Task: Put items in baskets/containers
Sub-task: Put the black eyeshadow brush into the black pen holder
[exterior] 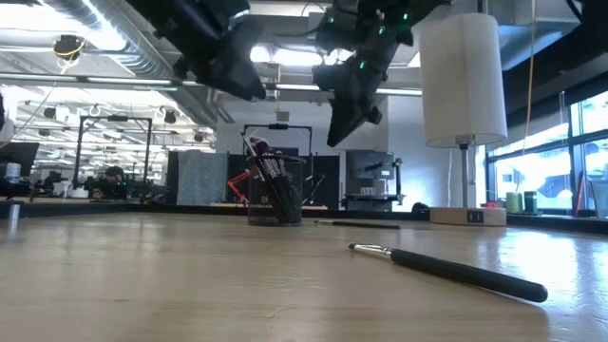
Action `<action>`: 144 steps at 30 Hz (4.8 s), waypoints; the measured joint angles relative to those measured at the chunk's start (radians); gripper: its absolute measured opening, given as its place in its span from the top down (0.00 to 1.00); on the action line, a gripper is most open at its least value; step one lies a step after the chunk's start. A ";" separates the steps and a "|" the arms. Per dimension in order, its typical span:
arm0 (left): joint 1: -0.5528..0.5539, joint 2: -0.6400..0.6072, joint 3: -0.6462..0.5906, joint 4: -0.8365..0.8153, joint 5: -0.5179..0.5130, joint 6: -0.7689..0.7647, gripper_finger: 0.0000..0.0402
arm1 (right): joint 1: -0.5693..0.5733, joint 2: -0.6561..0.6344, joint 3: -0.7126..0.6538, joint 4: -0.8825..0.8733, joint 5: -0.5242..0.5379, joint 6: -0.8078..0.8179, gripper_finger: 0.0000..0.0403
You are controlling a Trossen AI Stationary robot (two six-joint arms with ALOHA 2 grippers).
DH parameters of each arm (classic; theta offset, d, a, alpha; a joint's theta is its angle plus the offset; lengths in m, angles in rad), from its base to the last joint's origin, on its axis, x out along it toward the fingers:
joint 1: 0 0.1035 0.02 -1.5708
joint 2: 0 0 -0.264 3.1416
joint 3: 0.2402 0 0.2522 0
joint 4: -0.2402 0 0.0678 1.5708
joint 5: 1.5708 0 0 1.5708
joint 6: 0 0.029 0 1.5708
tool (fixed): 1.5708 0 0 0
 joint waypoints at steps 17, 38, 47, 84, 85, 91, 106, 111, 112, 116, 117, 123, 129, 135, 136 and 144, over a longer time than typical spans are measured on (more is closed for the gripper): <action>-0.055 -0.056 0.000 -0.008 -0.070 0.031 0.61 | -0.023 0.174 -0.195 0.404 -0.050 -0.071 0.63; -0.038 -0.056 0.000 -0.027 -0.061 0.040 0.61 | 0.033 0.257 -0.195 0.481 -0.193 -0.069 0.67; -0.038 -0.056 0.000 -0.027 -0.060 0.040 0.61 | 0.069 0.257 -0.195 0.477 -0.222 -0.064 0.67; -0.039 -0.056 0.001 -0.029 -0.040 0.036 0.61 | 0.162 0.249 -0.194 0.365 -0.396 -0.338 0.53; -0.039 -0.056 0.001 -0.029 -0.040 0.036 0.61 | 0.164 0.248 -0.194 0.354 -0.393 -0.348 0.52; -0.039 -0.056 0.001 -0.029 -0.040 0.035 0.61 | 0.179 0.246 -0.194 0.337 -0.312 -0.375 0.55; -0.039 -0.056 0.001 -0.028 -0.040 0.022 0.61 | 0.215 0.243 -0.191 0.232 -0.119 -0.438 0.99; -0.039 -0.056 0.001 -0.028 -0.040 0.022 0.61 | 0.214 0.239 -0.195 0.249 -0.120 -0.377 0.99; -0.039 -0.056 0.001 -0.028 -0.040 0.022 0.61 | 0.214 0.232 -0.192 0.250 -0.118 -0.366 0.99; -0.039 -0.056 0.001 -0.036 -0.040 0.022 0.61 | 0.214 0.200 -0.188 0.237 -0.110 -0.328 1.00; -0.039 -0.056 0.001 -0.039 -0.040 0.022 0.61 | 0.213 0.183 -0.192 0.229 -0.110 -0.324 1.00; -0.039 -0.055 0.001 -0.052 -0.038 0.014 0.62 | 0.209 0.026 -0.188 0.306 -0.119 -0.329 1.00; -0.040 -0.056 0.001 -0.049 -0.036 0.014 0.62 | 0.165 -0.107 -0.187 0.531 -0.136 -0.303 1.00; -0.040 -0.075 0.001 -0.044 -0.041 0.027 0.62 | 0.111 -0.100 -0.183 0.863 -0.219 -0.182 1.00; -0.040 -0.080 0.001 -0.040 -0.041 0.029 0.62 | 0.107 -0.087 -0.183 0.915 -0.241 -0.157 1.00; -0.072 -0.114 0.001 -0.076 -0.044 0.048 0.62 | 0.133 0.047 -0.205 1.081 -0.198 -0.074 1.00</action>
